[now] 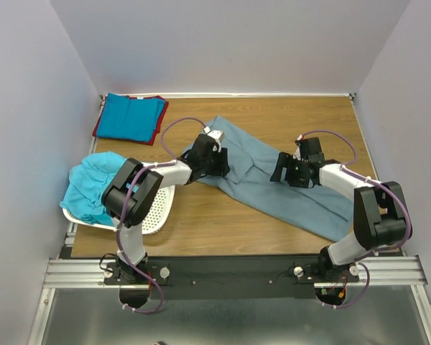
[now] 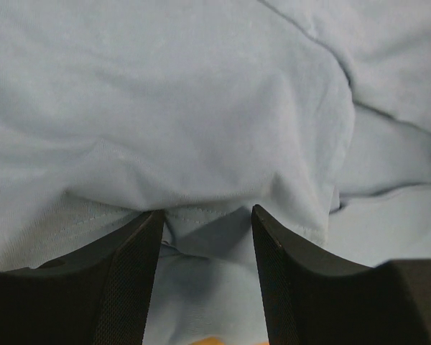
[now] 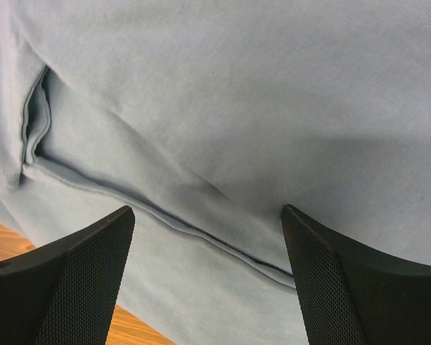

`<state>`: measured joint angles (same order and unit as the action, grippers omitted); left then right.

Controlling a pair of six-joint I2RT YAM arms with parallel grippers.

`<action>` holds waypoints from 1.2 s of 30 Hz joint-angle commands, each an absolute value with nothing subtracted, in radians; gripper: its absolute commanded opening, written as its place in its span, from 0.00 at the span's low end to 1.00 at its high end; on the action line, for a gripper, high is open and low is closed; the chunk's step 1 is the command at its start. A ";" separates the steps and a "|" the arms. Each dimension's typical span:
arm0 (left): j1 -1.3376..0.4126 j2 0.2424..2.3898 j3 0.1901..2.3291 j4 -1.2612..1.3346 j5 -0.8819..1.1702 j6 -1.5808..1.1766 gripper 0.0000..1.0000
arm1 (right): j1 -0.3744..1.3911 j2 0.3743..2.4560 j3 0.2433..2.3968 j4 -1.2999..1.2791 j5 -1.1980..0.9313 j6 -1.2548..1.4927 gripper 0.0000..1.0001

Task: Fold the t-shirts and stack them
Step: Fold the tshirt

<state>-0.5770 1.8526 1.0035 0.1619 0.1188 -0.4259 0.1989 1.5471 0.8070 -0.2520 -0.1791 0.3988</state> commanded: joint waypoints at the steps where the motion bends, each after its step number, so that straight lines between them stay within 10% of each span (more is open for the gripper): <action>1: -0.577 1.963 1.052 0.117 0.098 -0.388 0.61 | 0.206 1.588 0.781 -0.273 -0.262 0.410 0.90; 36: -0.445 2.373 1.868 -0.248 0.172 -0.236 0.60 | 0.310 1.644 0.804 -0.173 -0.356 0.486 0.90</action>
